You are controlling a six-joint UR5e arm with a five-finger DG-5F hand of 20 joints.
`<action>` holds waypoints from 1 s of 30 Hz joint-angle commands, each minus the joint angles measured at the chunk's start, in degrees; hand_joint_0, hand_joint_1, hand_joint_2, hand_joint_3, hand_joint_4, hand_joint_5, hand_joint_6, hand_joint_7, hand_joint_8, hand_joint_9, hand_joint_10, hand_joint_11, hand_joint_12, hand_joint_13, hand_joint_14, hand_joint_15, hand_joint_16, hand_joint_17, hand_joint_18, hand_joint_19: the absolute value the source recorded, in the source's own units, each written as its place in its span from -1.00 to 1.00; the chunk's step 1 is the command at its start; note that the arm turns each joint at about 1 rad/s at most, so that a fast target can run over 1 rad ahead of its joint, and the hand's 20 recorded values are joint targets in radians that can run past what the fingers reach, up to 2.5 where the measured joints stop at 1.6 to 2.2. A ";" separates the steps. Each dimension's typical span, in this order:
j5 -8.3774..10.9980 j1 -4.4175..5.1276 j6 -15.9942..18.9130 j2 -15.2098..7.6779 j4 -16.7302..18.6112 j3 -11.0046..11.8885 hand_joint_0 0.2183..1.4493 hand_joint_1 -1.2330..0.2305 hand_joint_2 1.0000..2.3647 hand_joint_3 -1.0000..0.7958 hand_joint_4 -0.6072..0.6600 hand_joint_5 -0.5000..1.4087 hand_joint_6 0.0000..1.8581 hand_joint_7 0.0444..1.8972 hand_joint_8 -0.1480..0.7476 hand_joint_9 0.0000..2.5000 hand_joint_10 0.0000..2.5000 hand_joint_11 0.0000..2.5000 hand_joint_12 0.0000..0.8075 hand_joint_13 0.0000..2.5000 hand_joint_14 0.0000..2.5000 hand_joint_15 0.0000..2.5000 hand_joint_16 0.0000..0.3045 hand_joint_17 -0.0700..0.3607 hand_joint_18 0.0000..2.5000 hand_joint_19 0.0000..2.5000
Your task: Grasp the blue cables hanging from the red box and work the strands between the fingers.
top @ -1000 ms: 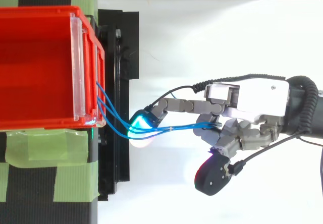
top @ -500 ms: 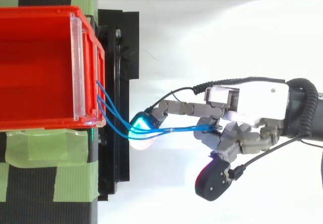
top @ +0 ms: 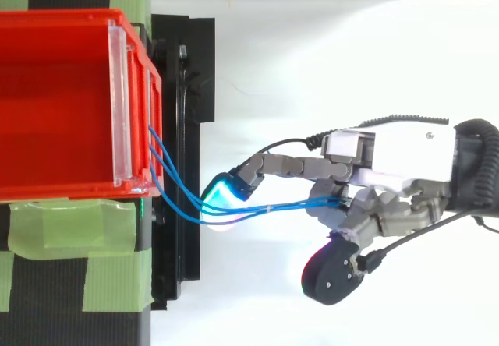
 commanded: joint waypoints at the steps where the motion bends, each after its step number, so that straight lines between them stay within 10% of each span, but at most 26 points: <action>1: 0.34 0.11 0.77 1.38 -1.98 0.09 -0.19 -0.06 -1.00 -1.00 0.34 -0.46 -0.99 0.05 0.11 -0.06 1.00 0.68 0.26 0.24 1.00 0.00 -0.52 0.08 0.43 -0.45; 30: 2.19 -0.60 0.77 7.80 -4.26 0.18 -0.08 -0.07 -1.00 -1.00 0.29 -0.34 -1.00 0.17 0.11 -0.06 1.00 0.68 0.26 0.24 1.00 0.00 -0.52 0.08 0.43 -0.45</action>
